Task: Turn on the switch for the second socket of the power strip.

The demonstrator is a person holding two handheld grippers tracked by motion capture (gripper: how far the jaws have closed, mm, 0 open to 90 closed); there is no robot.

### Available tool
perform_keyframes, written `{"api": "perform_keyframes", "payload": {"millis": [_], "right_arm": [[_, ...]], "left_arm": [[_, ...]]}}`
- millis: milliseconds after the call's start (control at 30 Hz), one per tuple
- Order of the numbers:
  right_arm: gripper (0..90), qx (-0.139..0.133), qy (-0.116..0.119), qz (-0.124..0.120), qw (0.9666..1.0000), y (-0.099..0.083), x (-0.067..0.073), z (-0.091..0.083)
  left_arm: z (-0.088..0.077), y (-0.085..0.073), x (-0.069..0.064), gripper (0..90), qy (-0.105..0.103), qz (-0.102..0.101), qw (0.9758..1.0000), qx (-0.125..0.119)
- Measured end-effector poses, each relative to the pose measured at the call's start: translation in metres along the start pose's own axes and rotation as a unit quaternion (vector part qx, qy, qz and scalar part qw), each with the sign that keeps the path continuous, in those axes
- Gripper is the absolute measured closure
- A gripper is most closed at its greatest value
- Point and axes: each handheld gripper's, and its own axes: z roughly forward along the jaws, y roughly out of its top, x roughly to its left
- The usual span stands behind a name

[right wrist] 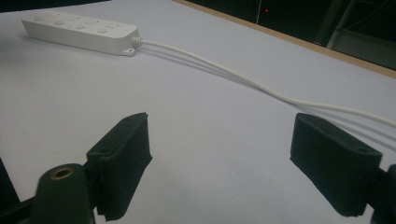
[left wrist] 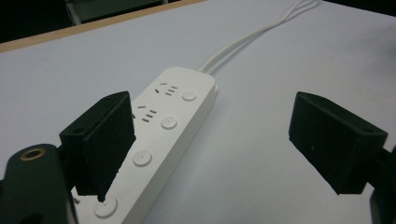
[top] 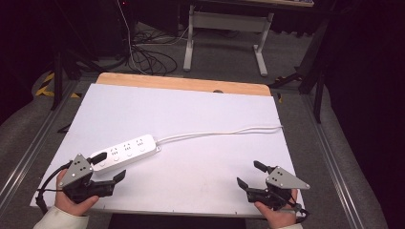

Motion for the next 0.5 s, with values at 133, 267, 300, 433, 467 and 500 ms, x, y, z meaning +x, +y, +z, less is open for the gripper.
{"api": "perform_keyframes", "payload": {"millis": [133, 267, 300, 433, 467, 500], "right_arm": [[20.3, 0.002, 0.001, -0.001, 1.0000, -0.0003, -0.0002, 0.0000], [20.3, 0.005, -0.004, -0.011, 0.9999, -0.0006, 0.0009, 0.0021], [20.3, 0.009, -0.007, -0.014, 0.9998, -0.0006, 0.0018, 0.0030], [23.4, 0.013, -0.002, -0.024, 0.9996, 0.0000, 0.0044, 0.0054], [24.7, 0.014, 0.001, -0.027, 0.9995, 0.0003, 0.0050, 0.0056], [24.7, 0.017, 0.000, -0.027, 0.9995, 0.0003, 0.0056, 0.0058]], "left_arm": [[-0.0007, 0.0007, -0.0009, 15.0, 0.004, 0.013, 0.9999, 0.001], [-0.0010, 0.0007, -0.0008, 15.2, 0.013, 0.019, 0.9997, 0.005], [-0.0009, 0.0005, -0.0009, 15.2, 0.014, 0.017, 0.9997, 0.005], [-0.0013, 0.0015, -0.0012, 15.1, 0.011, 0.020, 0.9997, 0.006], [-0.0014, 0.0018, -0.0015, 15.1, 0.010, 0.020, 0.9997, 0.007], [-0.0014, 0.0022, -0.0015, 15.0, 0.009, 0.019, 0.9997, 0.008]]}}
